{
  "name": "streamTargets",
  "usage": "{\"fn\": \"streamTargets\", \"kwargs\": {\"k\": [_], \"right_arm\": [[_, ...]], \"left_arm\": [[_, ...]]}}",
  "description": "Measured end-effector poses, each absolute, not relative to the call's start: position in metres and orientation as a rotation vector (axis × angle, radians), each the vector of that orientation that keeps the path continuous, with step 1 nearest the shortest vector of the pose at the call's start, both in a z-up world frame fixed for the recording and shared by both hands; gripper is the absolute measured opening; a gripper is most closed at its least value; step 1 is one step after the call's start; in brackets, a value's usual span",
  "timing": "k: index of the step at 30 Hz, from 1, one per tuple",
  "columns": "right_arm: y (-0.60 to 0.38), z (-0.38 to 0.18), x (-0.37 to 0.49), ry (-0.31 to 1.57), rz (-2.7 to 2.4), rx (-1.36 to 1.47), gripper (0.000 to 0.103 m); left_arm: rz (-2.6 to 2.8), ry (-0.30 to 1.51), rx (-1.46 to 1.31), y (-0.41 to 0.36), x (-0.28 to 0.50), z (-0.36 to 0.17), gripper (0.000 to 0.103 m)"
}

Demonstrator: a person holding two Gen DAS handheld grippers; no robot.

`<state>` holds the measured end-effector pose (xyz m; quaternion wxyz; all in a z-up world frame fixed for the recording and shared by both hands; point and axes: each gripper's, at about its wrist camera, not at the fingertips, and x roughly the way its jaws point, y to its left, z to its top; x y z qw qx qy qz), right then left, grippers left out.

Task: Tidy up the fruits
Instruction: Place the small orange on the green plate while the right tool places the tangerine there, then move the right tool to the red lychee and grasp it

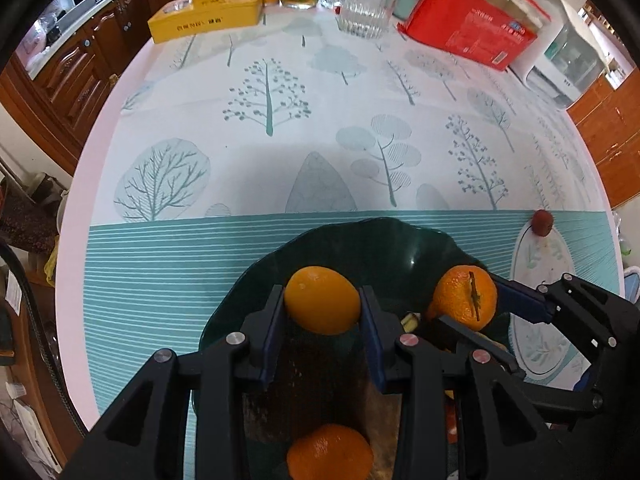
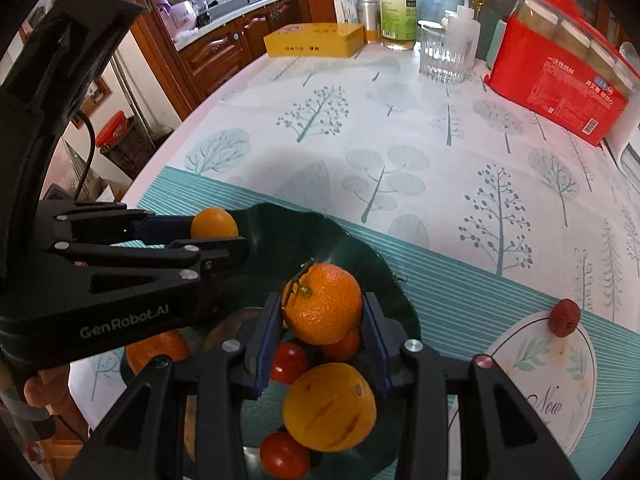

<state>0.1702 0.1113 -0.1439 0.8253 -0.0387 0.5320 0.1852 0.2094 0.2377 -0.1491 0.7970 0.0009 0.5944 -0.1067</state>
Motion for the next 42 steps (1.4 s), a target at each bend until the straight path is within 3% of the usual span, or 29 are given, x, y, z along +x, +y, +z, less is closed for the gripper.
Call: {"fn": "streamTargets", "kwargs": {"k": [4,6,8,23,31,42], "right_arm": [[0.111,-0.145,0.171,1.132,0.399,-0.091,0.041],[0.111,-0.142,0.17,1.117,0.407,-0.095,0.041],[0.111,-0.139,0.168,1.104,0.408,-0.106,0.042],[0.105,-0.118,0.154,1.062,0.413,-0.093,0.044],[0.098,-0.108,0.139,1.045,0.403,-0.073,0.044],[0.074,-0.106,0.098,1.044,0.347,-0.042,0.044]], "left_arm": [[-0.23,1.288,0.006,0.238,0.212,-0.156,0.04],[-0.237,1.286,0.007,0.237,0.211,-0.156,0.057],[-0.235,1.273,0.016,0.236,0.209,-0.153,0.063],[-0.238,1.221,0.017,0.237,0.192,-0.127,0.07],[-0.235,1.191,0.009,0.239,0.173,-0.111,0.083],[-0.291,1.169,0.042,0.214,0.129,-0.098,0.085]]}}
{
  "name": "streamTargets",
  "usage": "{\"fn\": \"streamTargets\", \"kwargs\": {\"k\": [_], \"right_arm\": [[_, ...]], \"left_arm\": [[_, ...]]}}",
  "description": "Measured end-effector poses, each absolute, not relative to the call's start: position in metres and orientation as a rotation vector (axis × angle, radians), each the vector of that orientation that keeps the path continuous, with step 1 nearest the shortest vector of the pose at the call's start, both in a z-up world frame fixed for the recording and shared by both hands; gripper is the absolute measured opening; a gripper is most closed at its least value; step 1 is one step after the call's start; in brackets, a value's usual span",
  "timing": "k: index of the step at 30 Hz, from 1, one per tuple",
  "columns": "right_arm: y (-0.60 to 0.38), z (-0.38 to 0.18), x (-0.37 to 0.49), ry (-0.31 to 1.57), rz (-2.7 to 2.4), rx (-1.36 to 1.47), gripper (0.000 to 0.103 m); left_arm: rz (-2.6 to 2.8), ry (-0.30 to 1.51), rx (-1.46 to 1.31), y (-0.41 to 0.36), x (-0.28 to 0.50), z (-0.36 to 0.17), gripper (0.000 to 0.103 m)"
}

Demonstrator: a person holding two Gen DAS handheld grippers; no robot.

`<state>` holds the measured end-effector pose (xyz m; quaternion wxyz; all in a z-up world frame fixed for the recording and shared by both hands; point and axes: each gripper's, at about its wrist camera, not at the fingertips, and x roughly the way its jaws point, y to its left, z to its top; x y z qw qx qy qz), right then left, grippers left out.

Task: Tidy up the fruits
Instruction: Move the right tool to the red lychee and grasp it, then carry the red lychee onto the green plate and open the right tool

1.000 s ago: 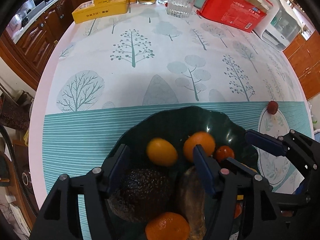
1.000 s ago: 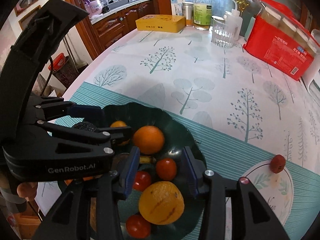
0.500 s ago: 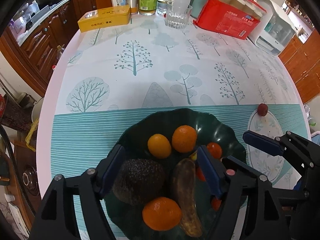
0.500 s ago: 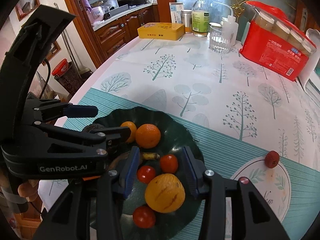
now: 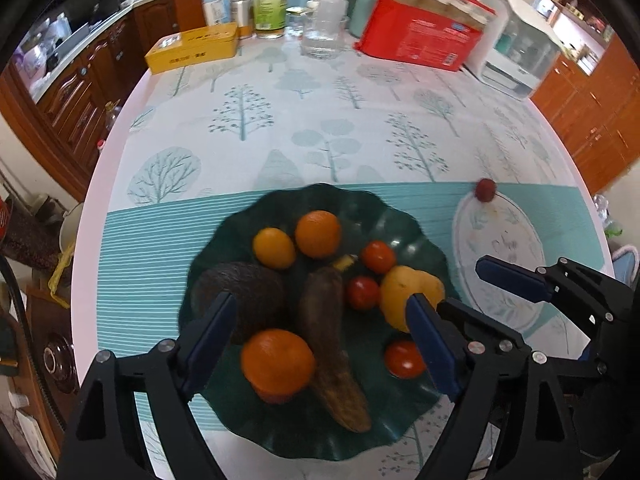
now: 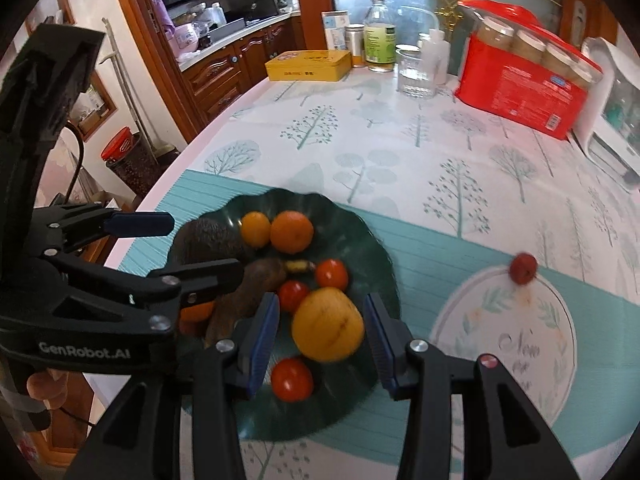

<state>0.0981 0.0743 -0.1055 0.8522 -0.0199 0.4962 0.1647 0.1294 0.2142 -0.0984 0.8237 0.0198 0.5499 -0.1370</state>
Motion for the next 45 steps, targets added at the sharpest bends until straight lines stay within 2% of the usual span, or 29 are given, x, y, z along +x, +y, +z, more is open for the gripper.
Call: {"fn": "streamTargets", "kwargs": {"k": [14,25,37,41,45], "right_arm": [[-0.028,-0.102,0.095,1.055,0.134,0.023,0.044],[-0.089,-0.132,0.166,1.094,0.154,0.043,0.044],[-0.092,-0.18,0.208,1.14,0.271,0.014,0.044],[-0.09,-0.186,0.209,1.143,0.305,0.009,0.032],[-0.089,-0.186,0.207,1.128,0.322,-0.011,0.031]], "left_arm": [[-0.389,1.097,0.081,0.131,0.125,-0.076,0.086],[-0.237,1.145,0.065,0.079,0.159,-0.115,0.086],[-0.085,1.186,0.012,0.077,0.172,-0.142,0.086],[-0.057,1.192,0.008,0.076,0.173,-0.145,0.086],[-0.045,1.197,0.005,0.074,0.173,-0.147,0.086]]}}
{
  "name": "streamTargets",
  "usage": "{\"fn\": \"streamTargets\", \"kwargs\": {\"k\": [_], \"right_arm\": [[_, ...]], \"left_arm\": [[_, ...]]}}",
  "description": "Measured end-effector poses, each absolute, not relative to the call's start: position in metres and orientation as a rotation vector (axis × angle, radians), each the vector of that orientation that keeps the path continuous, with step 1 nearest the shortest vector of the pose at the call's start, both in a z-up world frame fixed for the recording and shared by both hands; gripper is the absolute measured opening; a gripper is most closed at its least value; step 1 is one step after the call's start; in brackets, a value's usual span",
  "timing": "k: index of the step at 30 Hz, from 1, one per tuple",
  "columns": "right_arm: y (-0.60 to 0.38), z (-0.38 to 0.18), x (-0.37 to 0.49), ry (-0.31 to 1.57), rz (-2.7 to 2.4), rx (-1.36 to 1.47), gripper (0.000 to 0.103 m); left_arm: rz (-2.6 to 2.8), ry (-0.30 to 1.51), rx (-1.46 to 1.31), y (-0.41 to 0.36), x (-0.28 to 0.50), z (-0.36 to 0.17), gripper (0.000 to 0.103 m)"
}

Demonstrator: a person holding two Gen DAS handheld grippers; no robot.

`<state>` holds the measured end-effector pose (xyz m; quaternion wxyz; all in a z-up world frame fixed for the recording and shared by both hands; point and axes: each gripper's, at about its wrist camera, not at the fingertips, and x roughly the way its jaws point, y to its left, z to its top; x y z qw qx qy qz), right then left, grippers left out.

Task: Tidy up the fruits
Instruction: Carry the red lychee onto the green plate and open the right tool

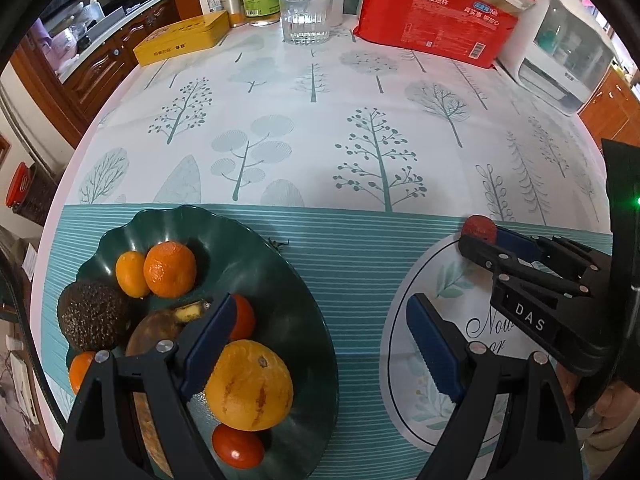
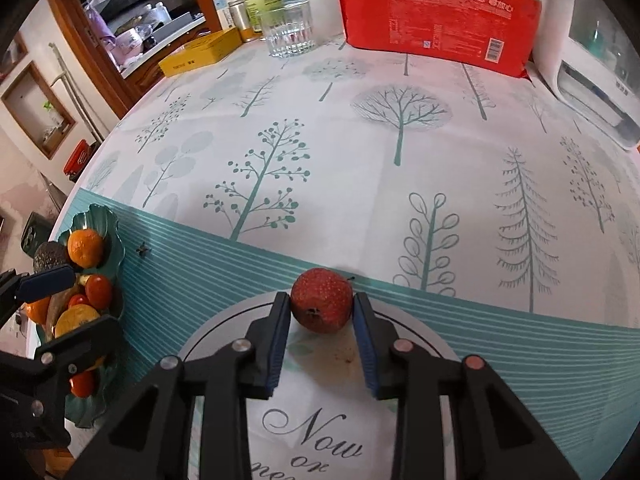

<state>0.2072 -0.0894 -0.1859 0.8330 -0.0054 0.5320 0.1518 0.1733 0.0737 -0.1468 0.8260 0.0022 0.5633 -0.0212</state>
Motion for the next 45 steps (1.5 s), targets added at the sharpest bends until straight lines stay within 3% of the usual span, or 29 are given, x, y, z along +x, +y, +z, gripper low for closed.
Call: {"fn": "streamTargets", "kwargs": {"k": [25,45], "right_arm": [[-0.078,-0.138,0.142,1.088,0.37,0.02,0.031],[0.032,-0.1,0.09,1.062,0.451,0.015,0.031]], "left_arm": [[-0.085,1.162,0.045,0.082,0.135,-0.119,0.086],[-0.054,1.112,0.022,0.193,0.088,-0.086,0.086]]}}
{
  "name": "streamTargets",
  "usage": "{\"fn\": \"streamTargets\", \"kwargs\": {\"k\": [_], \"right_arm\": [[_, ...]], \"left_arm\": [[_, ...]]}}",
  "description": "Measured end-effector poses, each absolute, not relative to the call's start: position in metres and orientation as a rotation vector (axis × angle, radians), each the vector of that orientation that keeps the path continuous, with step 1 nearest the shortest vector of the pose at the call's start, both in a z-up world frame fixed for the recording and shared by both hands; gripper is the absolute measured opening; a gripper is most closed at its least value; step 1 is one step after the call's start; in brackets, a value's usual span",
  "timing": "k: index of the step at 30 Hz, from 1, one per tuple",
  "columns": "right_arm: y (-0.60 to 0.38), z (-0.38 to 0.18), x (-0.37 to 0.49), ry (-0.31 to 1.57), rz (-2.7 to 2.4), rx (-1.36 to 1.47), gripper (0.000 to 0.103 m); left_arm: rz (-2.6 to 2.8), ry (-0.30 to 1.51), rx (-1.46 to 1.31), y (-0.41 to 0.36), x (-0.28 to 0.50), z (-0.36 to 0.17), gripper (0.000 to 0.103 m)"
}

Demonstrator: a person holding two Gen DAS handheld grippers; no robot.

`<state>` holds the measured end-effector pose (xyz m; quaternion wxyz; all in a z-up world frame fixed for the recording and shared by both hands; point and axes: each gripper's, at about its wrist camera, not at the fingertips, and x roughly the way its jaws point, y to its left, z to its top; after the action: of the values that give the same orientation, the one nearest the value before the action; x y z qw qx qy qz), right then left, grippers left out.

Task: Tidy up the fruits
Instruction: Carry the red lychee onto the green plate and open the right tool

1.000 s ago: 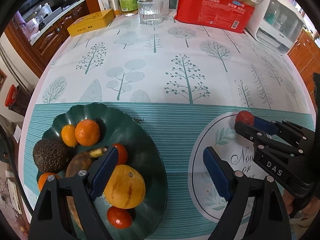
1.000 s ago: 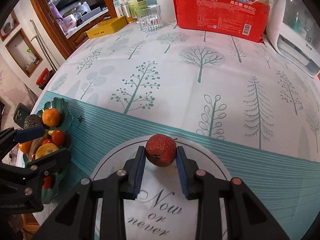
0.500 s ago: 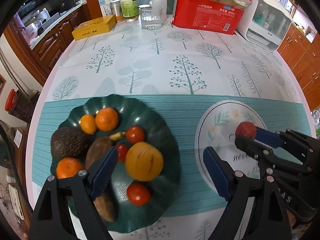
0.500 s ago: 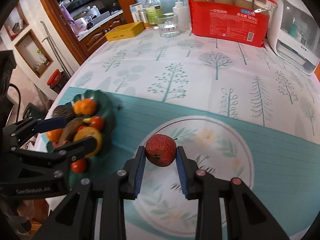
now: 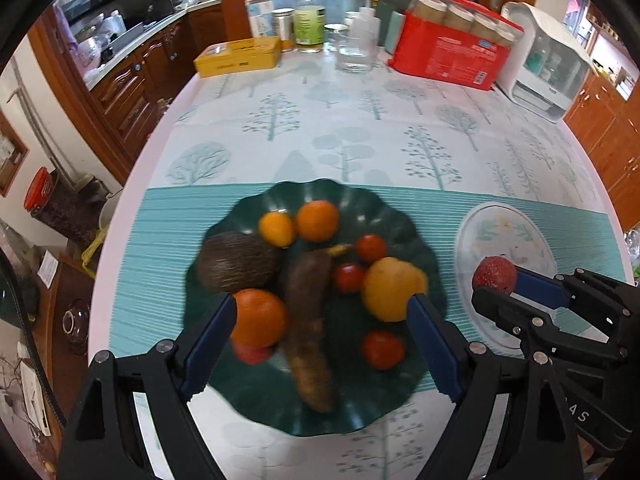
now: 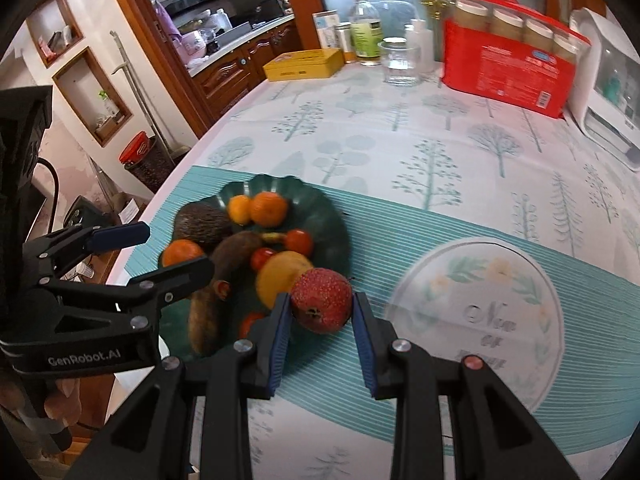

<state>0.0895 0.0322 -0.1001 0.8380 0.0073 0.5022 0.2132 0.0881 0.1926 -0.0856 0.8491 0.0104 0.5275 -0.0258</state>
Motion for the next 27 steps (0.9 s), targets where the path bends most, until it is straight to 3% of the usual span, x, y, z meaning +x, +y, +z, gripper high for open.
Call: {"fn": "streamTargets", "kwargs": {"k": [23,27], "right_arm": [[0.131,-0.134,0.097,1.098,0.449,-0.139,0.031],[0.136,-0.135,0.092,1.099,0.443,-0.164,0.036]], "left_arm": [[0.004,1.127,0.008,0.274,0.102,-0.101,0.086],[0.01,1.129,0.008,0.276,0.102,-0.103,0.087]]}}
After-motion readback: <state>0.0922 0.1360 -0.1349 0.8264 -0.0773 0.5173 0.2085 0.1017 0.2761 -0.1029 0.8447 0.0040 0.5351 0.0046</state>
